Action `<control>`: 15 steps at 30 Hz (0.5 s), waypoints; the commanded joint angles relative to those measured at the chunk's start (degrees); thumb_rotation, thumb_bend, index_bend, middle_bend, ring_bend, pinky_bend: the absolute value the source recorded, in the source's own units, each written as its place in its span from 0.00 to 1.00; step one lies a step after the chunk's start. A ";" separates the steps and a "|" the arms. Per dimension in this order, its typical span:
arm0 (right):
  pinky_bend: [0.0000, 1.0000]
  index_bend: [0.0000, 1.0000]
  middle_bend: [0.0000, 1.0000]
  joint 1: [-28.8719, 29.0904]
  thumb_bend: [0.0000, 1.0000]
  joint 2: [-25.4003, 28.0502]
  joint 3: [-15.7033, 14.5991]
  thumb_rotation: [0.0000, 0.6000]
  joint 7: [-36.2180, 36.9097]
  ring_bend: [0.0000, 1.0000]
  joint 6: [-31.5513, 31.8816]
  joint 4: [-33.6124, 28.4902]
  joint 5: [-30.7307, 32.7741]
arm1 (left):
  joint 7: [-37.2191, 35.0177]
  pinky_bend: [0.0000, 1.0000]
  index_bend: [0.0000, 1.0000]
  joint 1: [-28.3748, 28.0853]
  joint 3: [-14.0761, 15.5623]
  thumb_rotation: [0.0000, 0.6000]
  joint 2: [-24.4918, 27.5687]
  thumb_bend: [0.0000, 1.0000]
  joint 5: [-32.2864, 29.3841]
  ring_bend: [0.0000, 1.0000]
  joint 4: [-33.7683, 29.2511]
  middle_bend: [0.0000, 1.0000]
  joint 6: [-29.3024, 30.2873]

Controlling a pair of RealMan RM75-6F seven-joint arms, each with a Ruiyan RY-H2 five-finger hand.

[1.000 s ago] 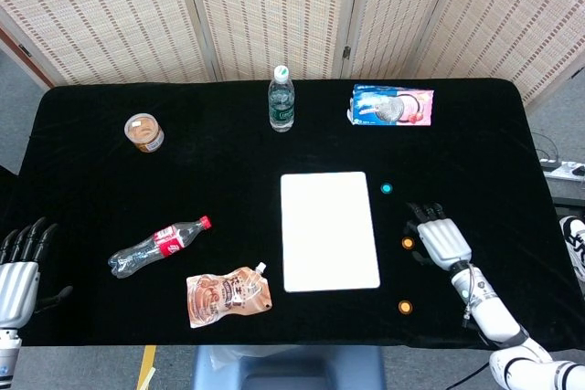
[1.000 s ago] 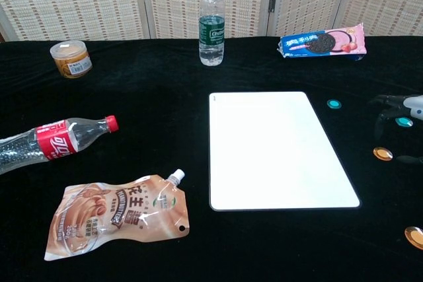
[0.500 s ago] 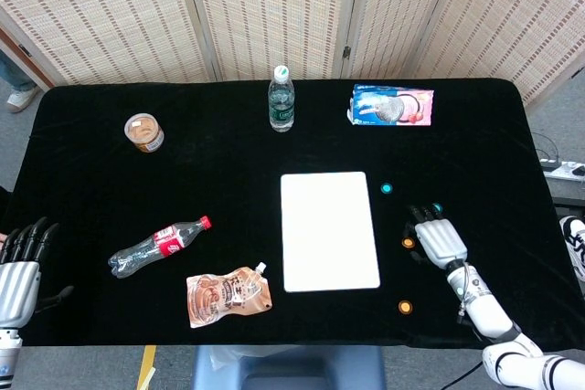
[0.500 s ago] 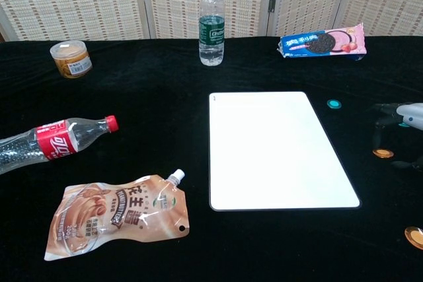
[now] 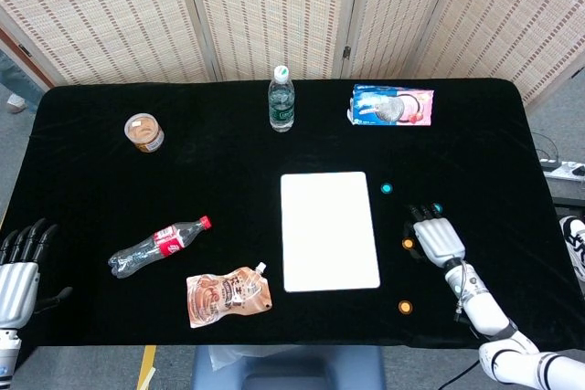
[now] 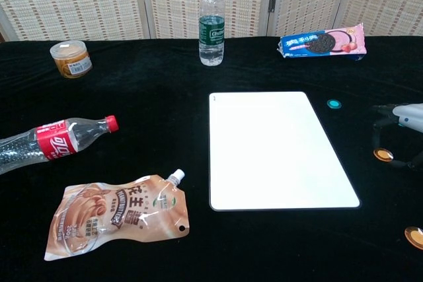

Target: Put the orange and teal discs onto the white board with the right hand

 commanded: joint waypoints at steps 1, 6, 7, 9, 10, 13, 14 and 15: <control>0.00 0.48 0.11 0.12 0.38 -0.24 -0.03 1.00 -0.13 0.03 0.00 0.24 0.15 | -0.07 0.00 0.00 0.02 0.02 1.00 0.00 0.16 -0.06 0.00 0.07 0.00 -0.06; 0.00 0.54 0.14 0.20 0.38 -0.25 0.08 1.00 -0.25 0.04 0.38 0.31 0.41 | -0.32 0.00 0.00 0.05 0.03 1.00 -0.06 0.16 -0.08 0.00 0.26 0.00 -0.11; 0.00 0.54 0.14 0.20 0.38 -0.12 0.10 1.00 -0.16 0.04 0.56 0.11 0.30 | -0.38 0.00 0.00 0.06 0.03 1.00 -0.07 0.16 -0.10 0.00 0.29 0.00 -0.12; 0.00 0.54 0.14 0.10 0.38 0.43 0.21 1.00 0.36 0.04 1.50 -0.86 -0.41 | -0.48 0.00 0.00 0.10 0.00 1.00 -0.06 0.16 -0.10 0.00 0.34 0.00 -0.04; 0.00 0.54 0.15 0.07 0.38 0.76 0.25 1.00 0.63 0.04 2.03 -1.48 -0.93 | -0.48 0.00 0.00 0.11 -0.02 1.00 -0.04 0.16 -0.11 0.00 0.33 0.00 0.00; 0.00 0.54 0.15 0.35 0.38 2.32 0.20 1.00 1.24 0.04 3.53 -4.34 -3.35 | -0.64 0.00 0.00 0.20 -0.02 1.00 0.08 0.16 -0.02 0.00 0.30 0.00 0.16; 0.00 0.54 0.15 0.69 0.38 3.05 0.17 1.00 1.26 0.04 3.86 -5.74 -4.42 | -0.68 0.00 0.00 0.25 -0.01 1.00 0.16 0.16 -0.03 0.00 0.26 0.00 0.22; 0.00 0.54 0.15 1.03 0.38 3.58 0.17 1.00 1.19 0.04 3.98 -6.85 -5.21 | -0.71 0.00 0.00 0.29 -0.01 1.00 0.24 0.16 -0.01 0.00 0.21 0.00 0.29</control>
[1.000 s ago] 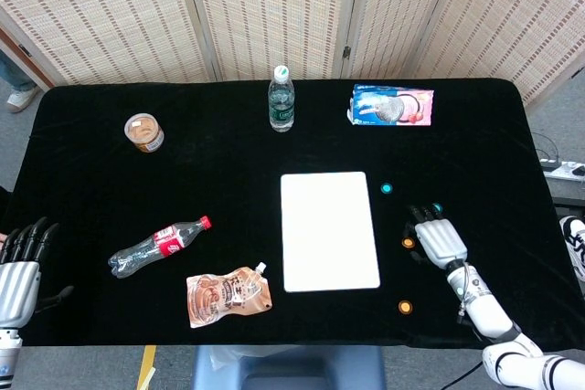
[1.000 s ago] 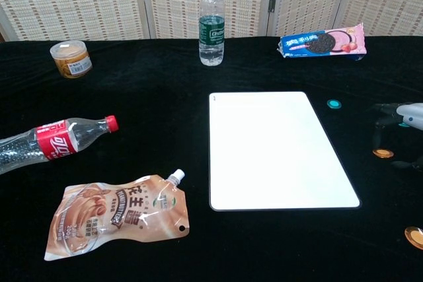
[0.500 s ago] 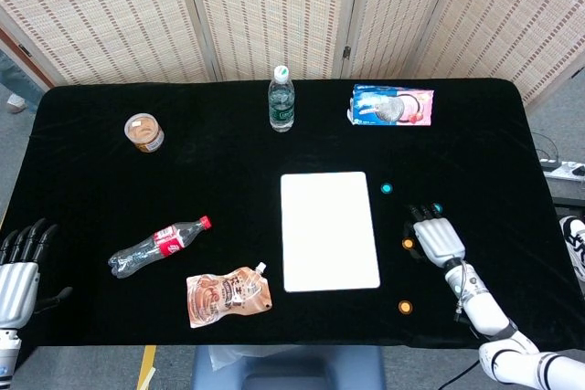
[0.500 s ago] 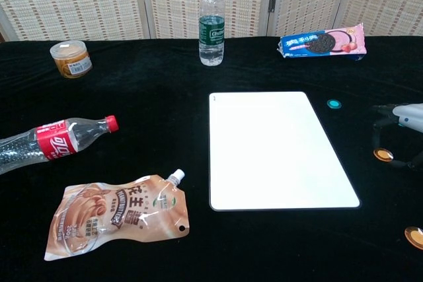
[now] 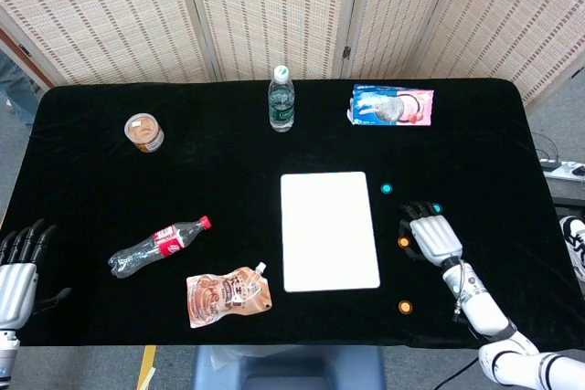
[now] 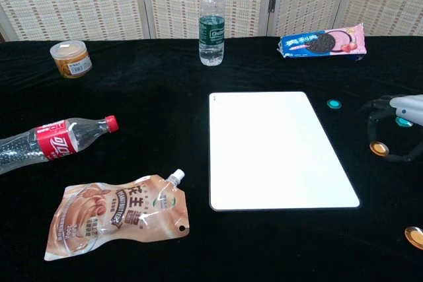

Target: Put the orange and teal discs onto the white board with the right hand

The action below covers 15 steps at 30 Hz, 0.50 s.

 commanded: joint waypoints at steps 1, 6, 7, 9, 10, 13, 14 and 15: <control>0.00 0.54 0.15 1.15 0.38 2.29 0.00 1.00 0.17 0.04 1.06 -4.29 -3.23 | -0.09 0.00 0.00 0.09 0.00 1.00 0.17 0.16 0.01 0.00 -0.11 0.00 0.12; 0.00 0.54 0.16 4.73 0.38 3.41 0.16 1.00 -2.48 0.05 -1.69 -9.83 -5.88 | -0.20 0.00 0.00 0.38 0.06 1.00 0.53 0.16 0.22 0.00 -0.51 0.00 0.60; 0.00 0.54 0.16 5.50 0.38 3.24 0.20 1.00 -3.15 0.05 -2.58 -10.40 -6.02 | -0.22 0.00 0.00 0.42 0.07 1.00 0.58 0.16 0.31 0.00 -0.57 0.00 0.72; 0.00 0.54 0.15 7.21 0.38 2.44 0.28 1.00 -4.51 0.04 -4.55 -11.40 -6.10 | -0.28 0.00 0.00 0.58 0.14 1.00 0.69 0.16 0.43 0.00 -0.69 0.00 0.94; 0.00 0.54 0.15 7.88 0.38 1.99 0.30 1.00 -5.01 0.04 -5.32 -11.66 -6.08 | -0.34 0.00 0.00 0.67 0.17 1.00 0.75 0.16 0.44 0.00 -0.75 0.00 1.04; 0.00 0.54 0.15 9.81 0.38 0.22 0.13 1.00 -6.99 0.04 -7.51 -11.72 -5.93 | -0.47 0.00 0.00 0.99 0.30 1.00 0.94 0.16 0.34 0.00 -0.83 0.00 1.25; 0.00 0.54 0.15 10.45 0.38 -0.52 0.03 1.00 -7.88 0.04 -8.22 -11.57 -5.76 | -0.54 0.00 0.00 1.12 0.35 1.00 1.01 0.16 0.30 0.00 -0.83 0.00 1.32; 0.00 0.54 0.15 10.87 0.38 -1.06 -0.04 1.00 -8.50 0.04 -8.67 -11.43 -5.61 | -0.59 0.00 0.00 1.22 0.39 1.00 1.07 0.16 0.24 0.00 -0.81 0.00 1.37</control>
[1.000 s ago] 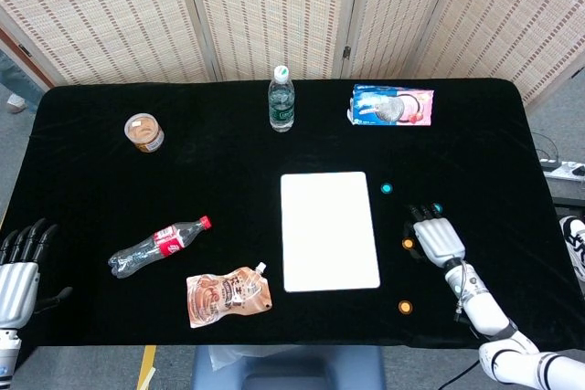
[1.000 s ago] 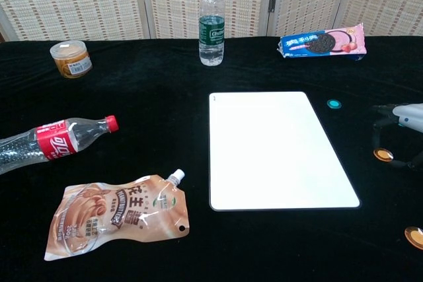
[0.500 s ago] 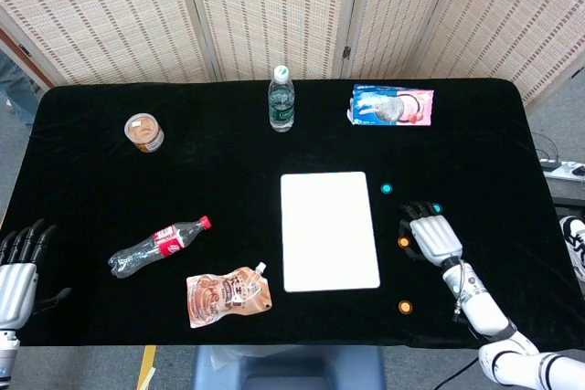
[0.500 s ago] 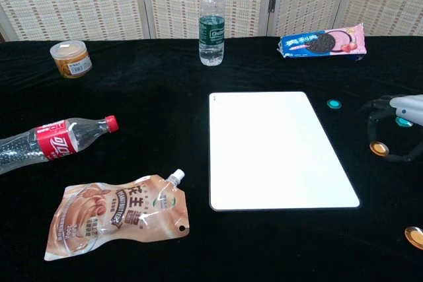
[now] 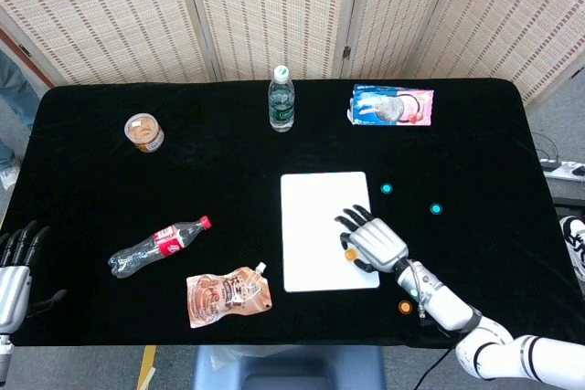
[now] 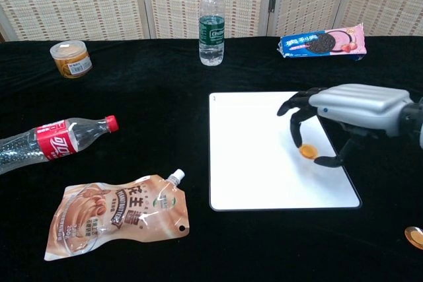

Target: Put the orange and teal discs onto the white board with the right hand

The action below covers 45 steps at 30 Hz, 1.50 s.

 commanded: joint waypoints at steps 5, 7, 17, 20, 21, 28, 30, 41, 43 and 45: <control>0.00 0.54 0.15 2.90 0.38 -3.98 -0.47 1.00 -4.52 0.04 -2.65 0.63 1.10 | -0.57 0.00 0.00 0.58 0.20 1.00 0.11 0.16 -0.15 0.00 0.34 0.00 0.38; 0.00 0.52 0.14 3.21 0.38 -4.45 -0.58 1.00 -5.45 0.03 -2.57 0.94 1.28 | -0.70 0.00 0.00 0.63 0.22 1.00 0.04 0.16 -0.22 0.00 0.53 0.00 0.32; 0.00 0.19 0.10 0.87 0.38 -2.10 -2.96 1.00 -2.14 0.02 3.75 -0.51 -2.74 | -0.91 0.00 0.00 0.72 0.17 1.00 0.11 0.16 0.26 0.00 0.58 0.00 0.55; 0.00 0.21 0.11 -1.76 0.38 0.99 -5.08 1.00 1.53 0.03 8.29 -1.23 -5.98 | -0.75 0.00 0.00 0.60 0.10 1.00 0.25 0.16 0.43 0.00 0.26 0.00 0.50; 0.00 0.23 0.11 -2.64 0.38 1.96 -5.79 1.00 2.71 0.03 9.68 -1.32 -6.85 | -0.66 0.00 0.00 0.55 0.08 1.00 0.28 0.16 0.49 0.00 0.15 0.00 0.48; 0.00 0.36 0.13 -8.59 0.38 8.54 -12.18 1.00 11.96 0.04 17.92 -0.35 -13.54 | 0.70 0.00 0.00 -0.28 -0.28 1.00 0.77 0.16 1.25 0.00 -1.59 0.00 0.10; 0.00 0.37 0.14 -9.97 0.38 9.56 -14.04 1.00 13.41 0.04 19.74 0.97 -15.72 | 1.30 0.00 0.00 -0.55 -0.40 1.00 0.98 0.16 1.40 0.00 -2.27 0.00 -0.05; 0.00 0.37 0.14 -15.81 0.38 6.96 -18.33 1.00 15.98 0.04 23.83 9.32 -19.62 | 2.91 0.00 0.00 -1.12 -0.34 1.00 1.72 0.16 1.92 0.00 -4.39 0.00 -0.48; 0.00 0.37 0.14 -16.54 0.38 5.91 -18.53 1.00 15.99 0.04 24.43 10.84 -20.12 | 2.86 0.00 0.00 -1.11 -0.26 1.00 1.75 0.16 1.96 0.00 -4.34 0.00 -0.51; 0.00 0.37 0.14 -17.15 0.38 4.87 -18.76 1.00 16.15 0.04 24.83 12.21 -20.69 | 2.66 0.00 0.00 -1.09 -0.25 1.00 1.76 0.16 1.89 0.00 -4.22 0.00 -0.52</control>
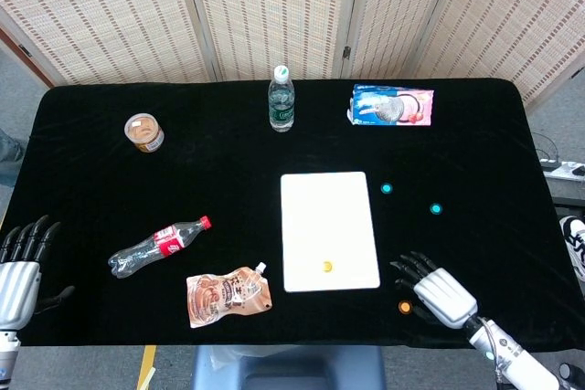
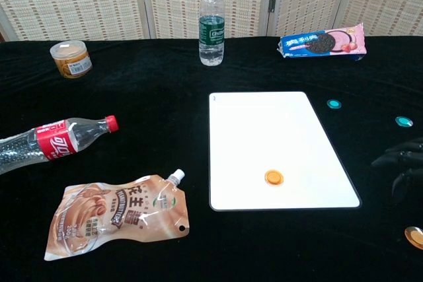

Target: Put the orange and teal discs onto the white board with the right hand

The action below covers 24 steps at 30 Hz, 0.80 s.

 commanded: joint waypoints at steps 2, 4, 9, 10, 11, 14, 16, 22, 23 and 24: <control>0.00 0.38 0.14 -1.31 0.38 -2.14 -0.61 1.00 0.41 0.05 0.92 2.56 -1.39 | -0.36 0.00 0.00 0.05 0.05 1.00 0.01 0.16 -0.06 0.00 0.22 0.00 0.00; 0.00 0.38 0.14 -1.53 0.38 -2.71 -0.69 1.00 0.25 0.05 1.03 3.42 -1.89 | -0.66 0.00 0.00 0.11 0.13 1.00 -0.01 0.16 0.08 0.00 0.49 0.00 0.10; 0.00 0.41 0.15 -1.84 0.38 -3.23 -0.69 1.00 0.01 0.05 1.11 4.24 -2.34 | -1.38 0.00 0.00 0.36 0.29 1.00 -0.07 0.16 0.14 0.00 1.02 0.00 0.36; 0.00 0.41 0.15 -1.92 0.38 -3.30 -0.67 1.00 -0.06 0.05 1.09 4.39 -2.35 | -1.57 0.00 0.00 0.43 0.33 1.00 -0.10 0.16 0.10 0.00 1.18 0.00 0.40; 0.00 0.41 0.15 -2.02 0.38 -3.39 -0.54 1.00 -0.28 0.05 0.98 4.67 -2.20 | -1.92 0.00 0.00 0.58 0.39 1.00 -0.17 0.16 -0.05 0.00 1.42 0.00 0.43; 0.00 0.41 0.15 -2.12 0.38 -3.76 -0.21 1.00 -0.65 0.05 0.65 5.07 -2.00 | -2.47 0.00 0.00 0.68 0.52 1.00 -0.39 0.16 0.00 0.00 1.98 0.00 0.45; 0.00 0.41 0.15 -2.07 0.38 -4.04 0.00 1.00 -0.75 0.05 0.39 5.35 -1.97 | -2.74 0.00 0.00 0.76 0.57 1.00 -0.46 0.16 0.03 0.00 2.26 0.00 0.51; 0.00 0.42 0.15 -1.75 0.38 -4.43 0.40 1.00 -0.97 0.05 -0.64 5.80 -1.86 | -3.29 0.00 0.00 1.01 0.65 1.00 -0.48 0.16 -0.06 0.00 2.70 0.00 0.68; 0.00 0.43 0.15 -1.70 0.38 -4.47 0.46 1.00 -1.09 0.05 -0.84 5.83 -1.81 | -3.40 0.00 0.00 1.05 0.65 1.00 -0.49 0.16 -0.10 0.00 2.81 0.00 0.70; 0.00 0.44 0.15 -1.69 0.38 -4.48 0.50 1.00 -1.15 0.05 -0.98 5.82 -1.75 | -3.48 0.00 0.00 1.10 0.67 1.00 -0.51 0.16 -0.13 0.00 2.87 0.00 0.72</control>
